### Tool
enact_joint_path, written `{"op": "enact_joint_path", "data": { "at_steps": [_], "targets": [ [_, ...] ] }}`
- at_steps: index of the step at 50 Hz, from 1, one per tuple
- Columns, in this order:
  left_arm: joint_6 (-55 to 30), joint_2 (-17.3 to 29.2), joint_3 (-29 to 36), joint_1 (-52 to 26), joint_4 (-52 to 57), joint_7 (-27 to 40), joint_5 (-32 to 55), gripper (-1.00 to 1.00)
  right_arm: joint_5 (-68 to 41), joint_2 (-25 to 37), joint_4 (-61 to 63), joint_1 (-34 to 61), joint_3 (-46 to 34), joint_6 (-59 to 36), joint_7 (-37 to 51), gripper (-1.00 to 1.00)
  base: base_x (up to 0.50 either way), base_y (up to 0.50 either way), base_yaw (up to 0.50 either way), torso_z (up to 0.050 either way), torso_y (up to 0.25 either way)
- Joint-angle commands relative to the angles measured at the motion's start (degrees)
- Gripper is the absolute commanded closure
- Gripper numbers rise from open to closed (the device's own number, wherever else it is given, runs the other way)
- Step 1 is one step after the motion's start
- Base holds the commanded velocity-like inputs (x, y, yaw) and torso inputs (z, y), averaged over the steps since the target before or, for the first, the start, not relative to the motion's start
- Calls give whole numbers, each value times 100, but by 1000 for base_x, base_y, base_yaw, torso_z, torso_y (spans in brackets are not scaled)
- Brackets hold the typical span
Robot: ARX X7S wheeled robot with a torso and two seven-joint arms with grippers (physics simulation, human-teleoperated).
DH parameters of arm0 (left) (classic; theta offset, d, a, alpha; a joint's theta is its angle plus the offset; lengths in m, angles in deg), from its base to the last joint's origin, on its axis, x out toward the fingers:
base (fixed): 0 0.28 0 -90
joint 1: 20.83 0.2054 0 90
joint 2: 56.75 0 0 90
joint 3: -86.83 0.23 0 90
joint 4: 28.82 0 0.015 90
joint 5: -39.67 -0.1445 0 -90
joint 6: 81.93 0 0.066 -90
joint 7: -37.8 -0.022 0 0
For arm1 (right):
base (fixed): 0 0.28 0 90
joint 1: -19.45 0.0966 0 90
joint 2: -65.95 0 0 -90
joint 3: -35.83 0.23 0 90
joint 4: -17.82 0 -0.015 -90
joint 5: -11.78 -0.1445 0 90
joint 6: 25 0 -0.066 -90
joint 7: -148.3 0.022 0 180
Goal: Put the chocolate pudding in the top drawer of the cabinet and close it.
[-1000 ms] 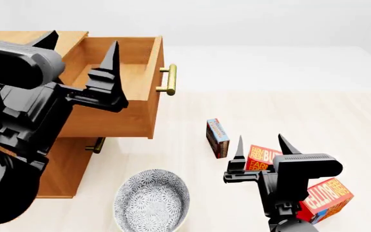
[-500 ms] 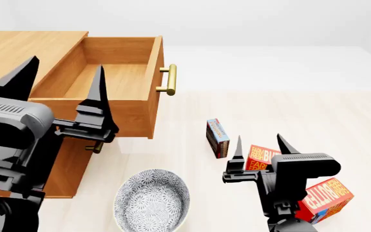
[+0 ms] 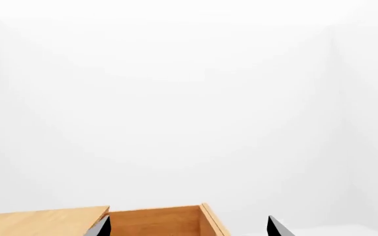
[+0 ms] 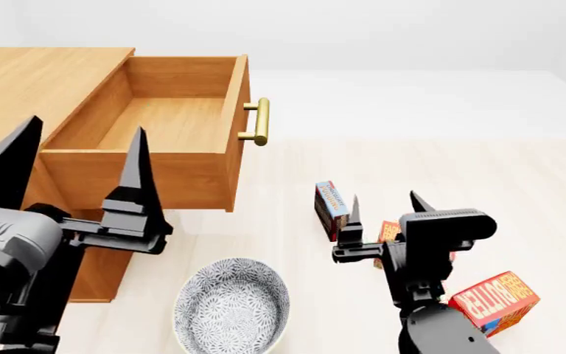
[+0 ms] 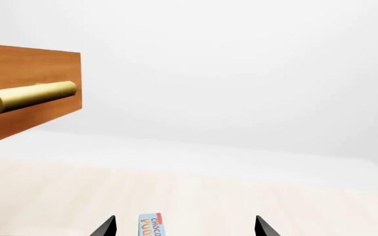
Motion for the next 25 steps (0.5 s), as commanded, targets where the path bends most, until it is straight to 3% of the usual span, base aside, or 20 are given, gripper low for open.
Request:
{"op": "enact_joint_path", "data": {
  "at_steps": [1,25],
  "targets": [
    [227,-14,-98,363,77,43,-37,-100,-172,-141,-659,729,-67,-246,-329,-100,0,0,0,0,0],
    [371,102,-261,528,232,143,13,-100,-135,-871,-3449,2289,-382,477,-1452,-100,0,0,0,0,0]
  ]
}}
